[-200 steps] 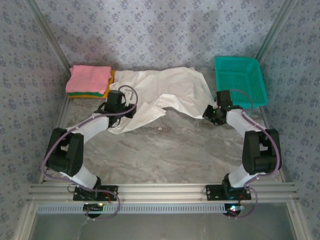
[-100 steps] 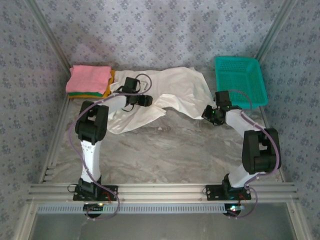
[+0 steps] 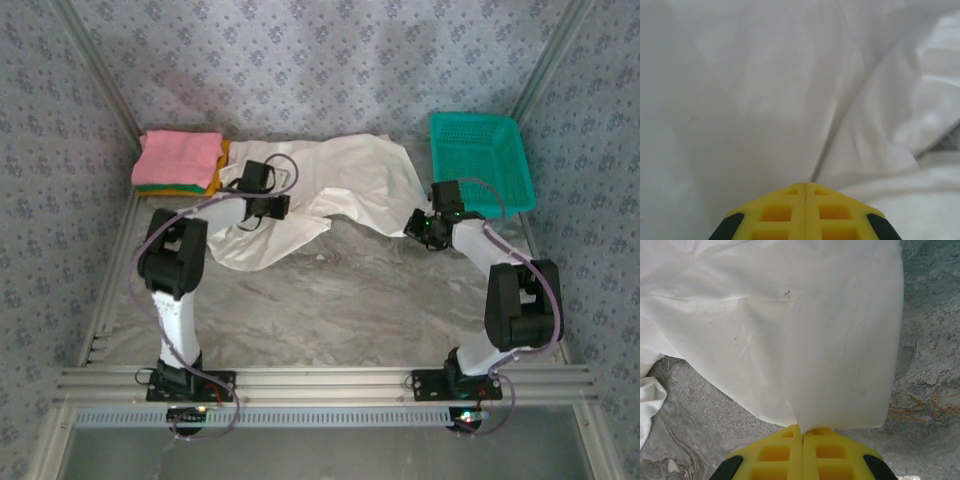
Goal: Fold and stack the t-shirts
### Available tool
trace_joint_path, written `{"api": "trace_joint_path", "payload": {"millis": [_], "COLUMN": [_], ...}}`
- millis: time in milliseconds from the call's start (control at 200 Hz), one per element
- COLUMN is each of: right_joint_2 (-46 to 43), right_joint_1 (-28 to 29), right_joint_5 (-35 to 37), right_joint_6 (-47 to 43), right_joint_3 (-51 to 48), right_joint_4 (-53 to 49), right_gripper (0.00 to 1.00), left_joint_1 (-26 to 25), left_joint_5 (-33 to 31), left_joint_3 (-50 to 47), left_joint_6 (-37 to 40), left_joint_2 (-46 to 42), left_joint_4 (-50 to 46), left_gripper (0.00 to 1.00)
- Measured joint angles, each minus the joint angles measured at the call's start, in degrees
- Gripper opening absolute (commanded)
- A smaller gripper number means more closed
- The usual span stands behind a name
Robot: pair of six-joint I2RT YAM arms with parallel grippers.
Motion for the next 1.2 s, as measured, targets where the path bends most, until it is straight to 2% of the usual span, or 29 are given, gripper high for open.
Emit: {"api": "trace_joint_path", "payload": {"millis": [235, 390, 595, 770, 805, 869, 889, 924, 939, 1039, 1199], "right_joint_2": [0.0, -1.5, -7.2, -12.3, -13.4, -15.5, -16.1, -17.4, -18.2, -23.6, -31.6], "right_joint_1": [-1.6, -2.3, -2.8, -3.9, -4.2, -4.6, -4.7, -4.9, -5.0, -5.7, -7.2], "right_joint_5": [-0.2, -0.8, -2.1, -3.3, -3.5, -3.7, -3.8, -3.8, -3.7, -3.5, -2.6], "right_joint_6": [0.5, 1.2, 1.5, 1.6, 1.7, 2.0, 2.0, 2.1, 2.4, 2.2, 2.1], "right_joint_3": [0.0, 0.0, -0.5, -5.7, -6.9, -8.8, -9.2, -9.7, -9.9, -10.2, -9.2], "right_joint_4": [-0.4, -2.1, -5.3, -8.2, -9.1, -11.1, -11.7, -13.1, -13.8, -17.6, -21.4], "right_gripper": [0.00, 0.00, 0.00, 0.00, 0.06, 0.08, 0.11, 0.20, 0.21, 0.16, 0.20], "left_joint_1": [0.1, 0.1, -1.0, -2.7, -2.7, -2.7, -2.7, -2.7, -2.7, -2.7, -2.7], "left_joint_5": [-4.8, -7.7, -8.0, -8.9, -9.2, -9.8, -10.1, -10.4, -10.5, -10.8, -11.7], "left_joint_3": [-14.1, -21.5, -27.9, -30.8, -31.4, -32.4, -32.6, -32.9, -33.0, -33.1, -33.1], "left_joint_6": [-0.3, -0.2, -0.1, -1.4, -2.0, -3.2, -3.6, -4.4, -4.5, -6.6, -7.0], "left_joint_2": [-26.9, -40.6, -57.4, -69.0, -71.5, -75.5, -76.7, -78.6, -79.2, -84.0, -87.5], "left_joint_4": [2.3, 0.0, -9.6, -19.8, -21.9, -25.1, -26.0, -27.5, -28.1, -30.7, -30.1], "left_gripper": [0.00, 0.00, 0.00, 0.00, 0.00, 0.00, 0.07, 0.32, 0.38, 0.40, 0.44]}}
